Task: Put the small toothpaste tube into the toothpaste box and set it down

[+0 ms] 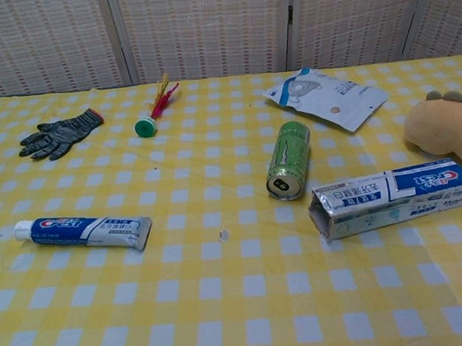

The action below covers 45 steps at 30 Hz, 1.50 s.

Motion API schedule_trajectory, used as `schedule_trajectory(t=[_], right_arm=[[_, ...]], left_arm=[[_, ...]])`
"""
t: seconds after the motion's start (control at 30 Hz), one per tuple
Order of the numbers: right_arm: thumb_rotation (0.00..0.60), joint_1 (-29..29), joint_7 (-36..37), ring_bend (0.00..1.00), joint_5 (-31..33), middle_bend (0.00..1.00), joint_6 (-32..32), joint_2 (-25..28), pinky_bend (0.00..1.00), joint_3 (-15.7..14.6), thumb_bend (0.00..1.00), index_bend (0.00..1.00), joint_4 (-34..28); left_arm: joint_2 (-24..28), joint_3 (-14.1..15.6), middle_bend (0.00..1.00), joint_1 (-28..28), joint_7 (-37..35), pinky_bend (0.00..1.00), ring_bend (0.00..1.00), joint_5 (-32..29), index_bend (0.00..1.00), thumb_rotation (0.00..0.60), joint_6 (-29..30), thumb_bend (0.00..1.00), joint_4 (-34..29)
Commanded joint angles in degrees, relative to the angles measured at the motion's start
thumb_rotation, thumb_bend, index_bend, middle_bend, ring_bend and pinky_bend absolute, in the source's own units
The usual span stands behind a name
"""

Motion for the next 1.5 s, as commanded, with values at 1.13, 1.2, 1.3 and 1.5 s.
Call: schedule_trajectory(t=[1.13, 1.2, 1.3, 1.5], right_arm=[[0.600, 2.93, -0.58, 0.00, 8.48, 0.00, -7.34, -0.25, 0.00, 2.44, 0.39, 0.00, -0.61], [0.600, 3.28, -0.88, 0.00, 8.84, 0.00, -7.90, -0.42, 0.00, 2.57, 0.39, 0.00, -0.65], [0.600, 3.76, -0.50, 0.00, 9.46, 0.00, -8.68, -0.30, 0.00, 2.77, 0.39, 0.00, -0.64], [0.600, 4.13, 0.45, 0.00, 10.11, 0.00, -9.06, 0.27, 0.00, 2.93, 0.39, 0.00, -0.84]], left_arm=[[-2.89, -2.52, 1.00, -17.58, -3.85, 1.00, 1.00, -3.77, 0.34, 0.600, -24.05, 0.28, -5.80], [-2.69, -3.19, 1.00, -18.87, -1.08, 1.00, 1.00, -8.60, 0.33, 0.600, -28.21, 0.28, -8.23], [-3.64, -4.77, 1.00, -20.71, 5.53, 1.00, 1.00, -14.32, 0.32, 0.600, -31.57, 0.28, -9.92], [-7.10, -6.94, 1.00, -24.05, 12.39, 1.00, 1.00, -21.13, 0.32, 0.600, -34.73, 0.29, -11.86]])
